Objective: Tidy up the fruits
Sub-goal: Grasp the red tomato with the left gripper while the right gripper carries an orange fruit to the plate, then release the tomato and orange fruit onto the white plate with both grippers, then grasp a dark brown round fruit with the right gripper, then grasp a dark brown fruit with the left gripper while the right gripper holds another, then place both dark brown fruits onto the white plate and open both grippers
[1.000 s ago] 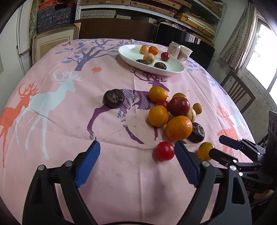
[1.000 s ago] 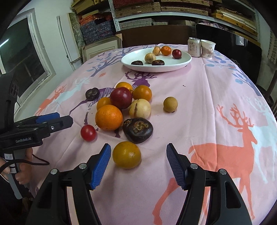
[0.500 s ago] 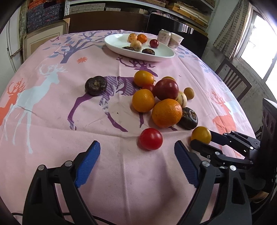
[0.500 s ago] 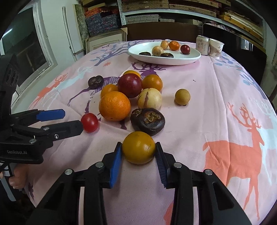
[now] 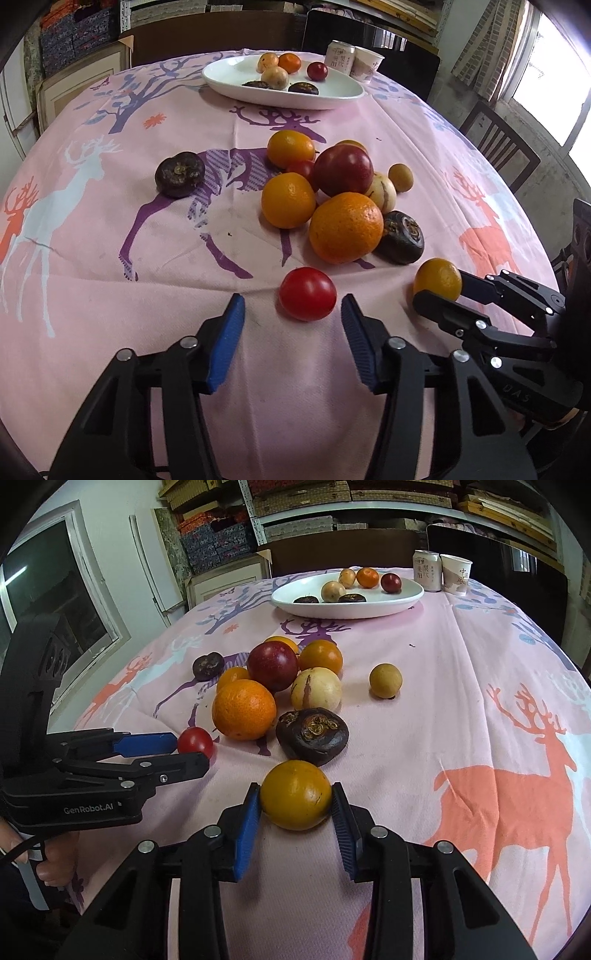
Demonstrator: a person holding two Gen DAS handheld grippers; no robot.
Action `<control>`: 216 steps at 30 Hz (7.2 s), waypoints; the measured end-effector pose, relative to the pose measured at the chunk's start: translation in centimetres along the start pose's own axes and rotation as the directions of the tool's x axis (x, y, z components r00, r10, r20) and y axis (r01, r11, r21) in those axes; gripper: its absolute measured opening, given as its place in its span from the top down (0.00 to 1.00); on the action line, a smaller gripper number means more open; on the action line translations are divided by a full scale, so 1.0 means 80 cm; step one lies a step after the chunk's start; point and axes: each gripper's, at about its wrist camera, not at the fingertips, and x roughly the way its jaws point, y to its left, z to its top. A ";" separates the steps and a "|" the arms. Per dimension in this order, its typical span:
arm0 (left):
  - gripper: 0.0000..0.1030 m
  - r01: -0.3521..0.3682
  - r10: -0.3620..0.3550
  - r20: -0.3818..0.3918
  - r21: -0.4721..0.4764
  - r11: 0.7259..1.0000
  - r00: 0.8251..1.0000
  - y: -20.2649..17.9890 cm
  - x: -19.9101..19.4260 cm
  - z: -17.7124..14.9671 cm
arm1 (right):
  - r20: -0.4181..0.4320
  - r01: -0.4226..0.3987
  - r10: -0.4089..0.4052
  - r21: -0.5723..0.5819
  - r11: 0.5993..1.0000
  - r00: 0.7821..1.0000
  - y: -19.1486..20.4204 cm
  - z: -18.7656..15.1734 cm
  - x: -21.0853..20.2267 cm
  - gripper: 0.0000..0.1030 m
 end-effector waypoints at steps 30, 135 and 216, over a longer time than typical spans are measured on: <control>0.72 -0.028 0.006 0.213 0.097 0.995 0.977 0.020 -0.032 0.219 | 0.246 0.129 -0.092 -0.139 0.982 0.965 -0.040 0.204 -0.004 0.63; 0.64 -0.121 0.121 -0.009 -0.139 0.983 0.993 0.094 0.032 0.102 | -0.051 0.018 -0.015 0.054 0.998 0.999 -0.024 0.047 0.029 0.57; 0.62 -0.128 0.131 0.140 -0.029 0.991 0.982 0.052 0.088 0.287 | 0.147 0.209 -0.189 -0.139 0.968 0.971 -0.063 0.250 0.102 0.57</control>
